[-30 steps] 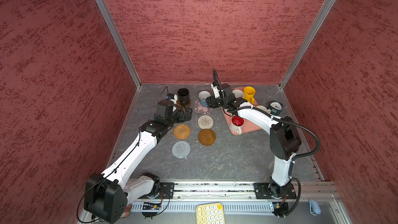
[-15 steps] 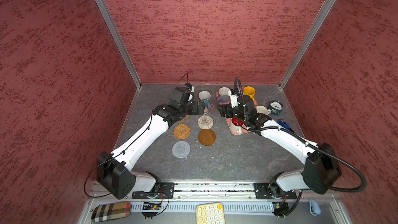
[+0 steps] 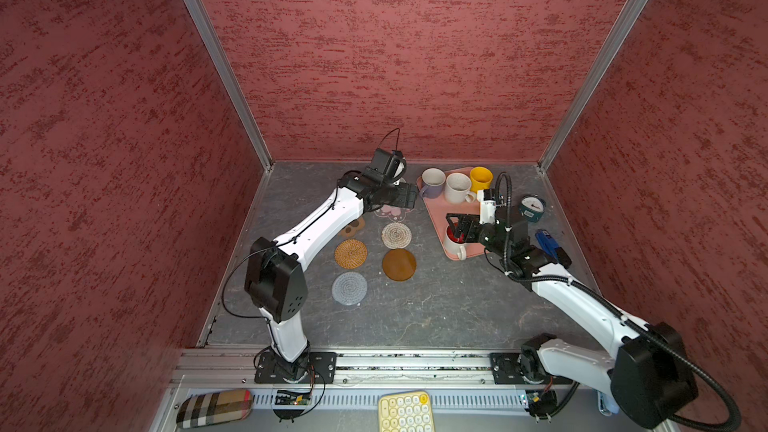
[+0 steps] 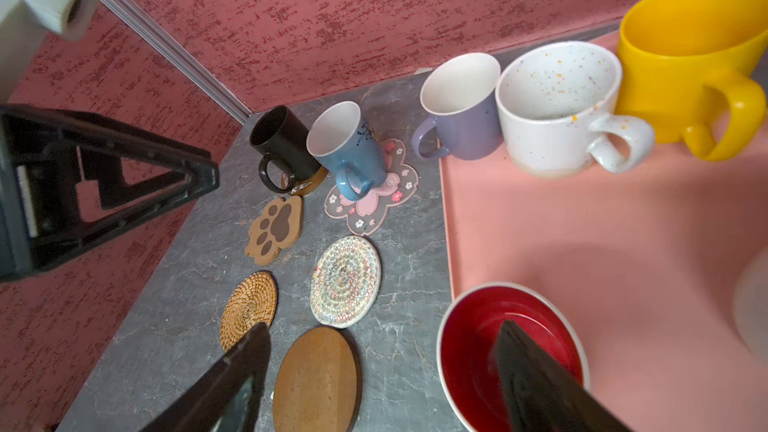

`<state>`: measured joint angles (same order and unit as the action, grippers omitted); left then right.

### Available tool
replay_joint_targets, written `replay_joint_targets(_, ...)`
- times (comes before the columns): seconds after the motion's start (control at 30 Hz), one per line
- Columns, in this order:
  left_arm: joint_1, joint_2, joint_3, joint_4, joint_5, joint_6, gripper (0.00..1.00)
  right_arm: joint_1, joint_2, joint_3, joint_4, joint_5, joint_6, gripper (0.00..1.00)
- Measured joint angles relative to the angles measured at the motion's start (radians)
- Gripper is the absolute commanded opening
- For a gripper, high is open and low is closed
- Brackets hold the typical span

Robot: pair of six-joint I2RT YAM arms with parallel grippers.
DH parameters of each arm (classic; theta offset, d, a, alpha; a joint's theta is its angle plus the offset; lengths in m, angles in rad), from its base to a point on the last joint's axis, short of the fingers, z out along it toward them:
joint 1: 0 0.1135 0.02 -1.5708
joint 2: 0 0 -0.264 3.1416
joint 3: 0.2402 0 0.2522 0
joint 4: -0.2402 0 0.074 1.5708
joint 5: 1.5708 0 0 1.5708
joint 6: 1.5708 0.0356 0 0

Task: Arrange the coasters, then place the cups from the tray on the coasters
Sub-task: 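Reach the left gripper to the lilac mug while the right withdraws to the tray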

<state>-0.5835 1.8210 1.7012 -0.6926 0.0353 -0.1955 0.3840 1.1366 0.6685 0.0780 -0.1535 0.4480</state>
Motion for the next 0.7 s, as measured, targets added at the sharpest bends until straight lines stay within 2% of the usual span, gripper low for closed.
replay_joint_targets(0.43,-0.061,0.290,0.291,-0.029,-0.072,0.084,0.66,-0.012,-0.090,-0.150,0.122,0.019,0.091,0.84)
replay_joint_targets(0.7,-0.055,0.455,0.464,-0.052,-0.047,0.115,0.61,-0.013,-0.073,-0.219,0.225,0.024,0.146,0.84)
